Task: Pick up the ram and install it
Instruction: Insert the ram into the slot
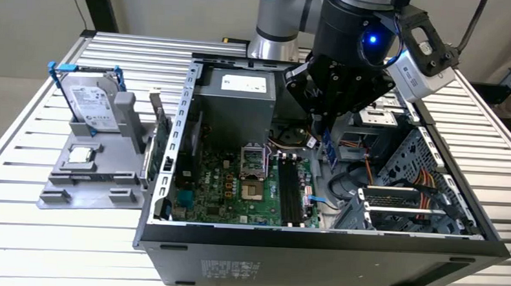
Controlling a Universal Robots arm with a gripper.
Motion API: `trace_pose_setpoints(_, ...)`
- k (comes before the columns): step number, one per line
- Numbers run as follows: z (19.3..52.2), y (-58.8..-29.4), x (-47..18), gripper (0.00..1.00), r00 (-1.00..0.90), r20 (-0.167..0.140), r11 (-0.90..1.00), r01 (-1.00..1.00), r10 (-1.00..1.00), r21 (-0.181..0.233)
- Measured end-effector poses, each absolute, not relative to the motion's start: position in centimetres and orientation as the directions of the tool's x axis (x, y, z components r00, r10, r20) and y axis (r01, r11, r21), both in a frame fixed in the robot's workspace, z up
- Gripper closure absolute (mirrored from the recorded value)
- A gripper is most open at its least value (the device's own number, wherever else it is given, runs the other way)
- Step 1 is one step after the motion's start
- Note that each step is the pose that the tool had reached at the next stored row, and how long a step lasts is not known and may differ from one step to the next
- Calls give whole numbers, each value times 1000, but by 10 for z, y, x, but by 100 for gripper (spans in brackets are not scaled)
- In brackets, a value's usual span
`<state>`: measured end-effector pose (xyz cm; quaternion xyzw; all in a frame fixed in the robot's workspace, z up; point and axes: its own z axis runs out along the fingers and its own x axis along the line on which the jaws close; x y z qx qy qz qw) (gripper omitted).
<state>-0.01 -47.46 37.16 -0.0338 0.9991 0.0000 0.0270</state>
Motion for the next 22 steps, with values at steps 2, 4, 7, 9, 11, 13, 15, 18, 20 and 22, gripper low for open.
trace_pose_setpoints(2,371,-475,0,100,-996,-54,998,-67,-67,0)
trace_pose_setpoints(4,371,-475,0,100,-997,-54,998,-62,-61,6)
trace_pose_setpoints(7,371,-475,0,100,-997,-55,999,-50,-49,14)
trace_pose_setpoints(9,370,-475,0,100,-998,-55,999,-43,-42,20)
trace_pose_setpoints(11,370,-475,0,100,-998,-55,999,-36,-35,22)
trace_pose_setpoints(13,369,-475,0,100,-998,-55,999,-29,-28,22)
trace_pose_setpoints(15,369,-475,0,100,-998,-55,1000,-22,-21,22)
trace_pose_setpoints(18,369,-475,0,100,-998,-55,1000,-21,-20,22)
trace_pose_setpoints(20,369,-475,0,100,-998,-55,1000,-21,-20,22)
trace_pose_setpoints(22,369,-475,0,100,-998,-55,1000,-20,-19,22)
